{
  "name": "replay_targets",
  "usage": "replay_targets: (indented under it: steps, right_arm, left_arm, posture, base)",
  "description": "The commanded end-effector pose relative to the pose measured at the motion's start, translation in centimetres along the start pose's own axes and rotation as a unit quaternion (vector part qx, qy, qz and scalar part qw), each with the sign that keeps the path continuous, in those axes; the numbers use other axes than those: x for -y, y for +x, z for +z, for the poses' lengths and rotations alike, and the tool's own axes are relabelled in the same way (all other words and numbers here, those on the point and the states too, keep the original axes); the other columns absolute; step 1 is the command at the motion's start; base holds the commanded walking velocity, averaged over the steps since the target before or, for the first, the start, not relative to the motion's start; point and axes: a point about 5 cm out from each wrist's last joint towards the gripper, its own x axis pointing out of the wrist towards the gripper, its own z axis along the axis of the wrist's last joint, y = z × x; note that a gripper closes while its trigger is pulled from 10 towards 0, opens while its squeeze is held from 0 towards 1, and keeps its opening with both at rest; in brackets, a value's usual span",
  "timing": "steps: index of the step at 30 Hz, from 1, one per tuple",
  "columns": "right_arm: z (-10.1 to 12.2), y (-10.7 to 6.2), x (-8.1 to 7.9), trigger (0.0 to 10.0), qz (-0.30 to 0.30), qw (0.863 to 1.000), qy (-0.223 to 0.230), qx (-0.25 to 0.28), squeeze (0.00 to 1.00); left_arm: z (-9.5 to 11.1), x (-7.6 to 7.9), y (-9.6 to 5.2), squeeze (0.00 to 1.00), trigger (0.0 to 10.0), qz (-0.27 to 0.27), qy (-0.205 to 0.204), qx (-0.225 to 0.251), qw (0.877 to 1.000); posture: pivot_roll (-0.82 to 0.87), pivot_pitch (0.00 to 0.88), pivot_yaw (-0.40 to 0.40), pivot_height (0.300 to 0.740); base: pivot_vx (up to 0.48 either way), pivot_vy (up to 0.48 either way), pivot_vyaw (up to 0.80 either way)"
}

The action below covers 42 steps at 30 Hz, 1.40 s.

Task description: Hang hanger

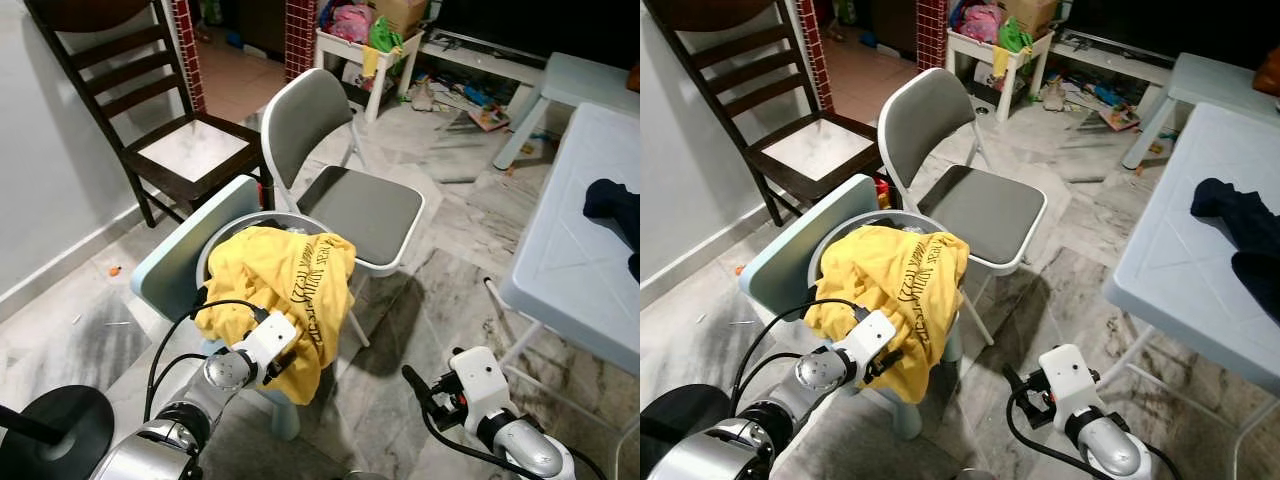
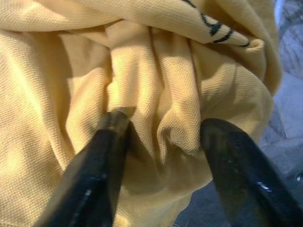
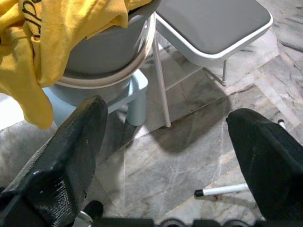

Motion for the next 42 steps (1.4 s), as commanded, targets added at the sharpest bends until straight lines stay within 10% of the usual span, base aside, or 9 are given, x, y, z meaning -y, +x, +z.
replay_targets:
  steps: [1, 21, 35, 37, 42]
  right_arm:
    - [0.3, -0.1, 0.3, 10.0, -0.004, 1.000, -0.007, 0.001, 0.00]
    - [1.1, 2.4, -0.8, 10.0, 0.027, 0.999, -0.016, 0.010, 0.00]
    - [-0.3, 3.2, -2.9, 10.0, 0.095, 0.993, 0.070, -0.025, 0.00]
    - [-0.5, 4.1, -3.3, 10.0, 0.104, 0.989, 0.097, -0.035, 0.00]
    - [-0.5, 5.7, -3.9, 10.0, 0.106, 0.982, 0.151, -0.046, 0.00]
  left_arm:
    - [-0.7, 0.0, -0.2, 0.00, 0.0, 0.008, -0.012, -0.012, 1.000]
    - [1.4, -6.5, -1.6, 0.00, 0.0, 0.149, -0.159, 0.070, 0.973]
    - [2.7, -1.2, -1.0, 0.00, 0.4, 0.094, -0.132, 0.184, 0.969]
    - [1.8, 0.0, -1.9, 0.00, 10.0, 0.099, -0.129, 0.204, 0.965]
    - [0.6, 1.2, -3.8, 0.00, 10.0, 0.113, -0.120, 0.225, 0.960]
  posture:
    - [-0.39, 0.110, -0.083, 0.740]
    - [-0.27, 0.098, -0.081, 0.740]
    - [-0.22, 0.094, -0.070, 0.740]
    - [-0.19, 0.097, -0.069, 0.740]
    - [-0.15, 0.101, -0.069, 0.740]
  base:
    - [0.000, 0.000, 0.00]
    - [0.000, 0.000, 0.00]
    - [0.000, 0.000, 0.00]
    - [0.000, 0.000, 0.00]
    - [0.000, 0.000, 0.00]
